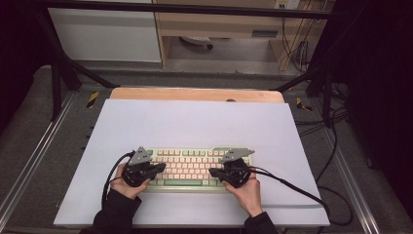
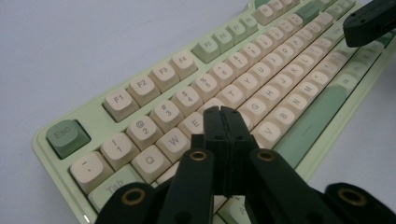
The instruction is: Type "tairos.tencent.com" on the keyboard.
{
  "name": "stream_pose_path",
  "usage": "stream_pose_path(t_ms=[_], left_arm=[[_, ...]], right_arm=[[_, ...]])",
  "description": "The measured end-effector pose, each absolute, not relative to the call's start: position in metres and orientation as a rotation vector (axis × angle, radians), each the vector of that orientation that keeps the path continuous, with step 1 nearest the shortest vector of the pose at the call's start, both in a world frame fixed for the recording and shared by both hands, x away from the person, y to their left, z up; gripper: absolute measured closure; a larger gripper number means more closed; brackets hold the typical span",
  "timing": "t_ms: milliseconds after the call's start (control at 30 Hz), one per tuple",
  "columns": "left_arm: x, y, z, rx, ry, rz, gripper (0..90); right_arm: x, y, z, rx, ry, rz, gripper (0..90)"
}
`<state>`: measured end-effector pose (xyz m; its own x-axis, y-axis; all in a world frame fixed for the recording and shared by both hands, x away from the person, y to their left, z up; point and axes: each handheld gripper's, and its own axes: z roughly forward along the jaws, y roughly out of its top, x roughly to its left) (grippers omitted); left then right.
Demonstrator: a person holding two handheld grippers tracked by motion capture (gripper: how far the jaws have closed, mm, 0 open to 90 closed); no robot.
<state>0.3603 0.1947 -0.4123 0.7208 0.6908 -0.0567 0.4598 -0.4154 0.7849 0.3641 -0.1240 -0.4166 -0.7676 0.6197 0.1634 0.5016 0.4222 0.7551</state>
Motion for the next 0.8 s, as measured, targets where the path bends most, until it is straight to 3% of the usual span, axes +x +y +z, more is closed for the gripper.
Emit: stream_pose_path(t_ms=[800], left_arm=[[0.380,0.152,-0.418,2.139,0.861,0.359,89.7]], right_arm=[[0.358,-0.139,-0.417,1.024,2.510,1.272,90.0]])
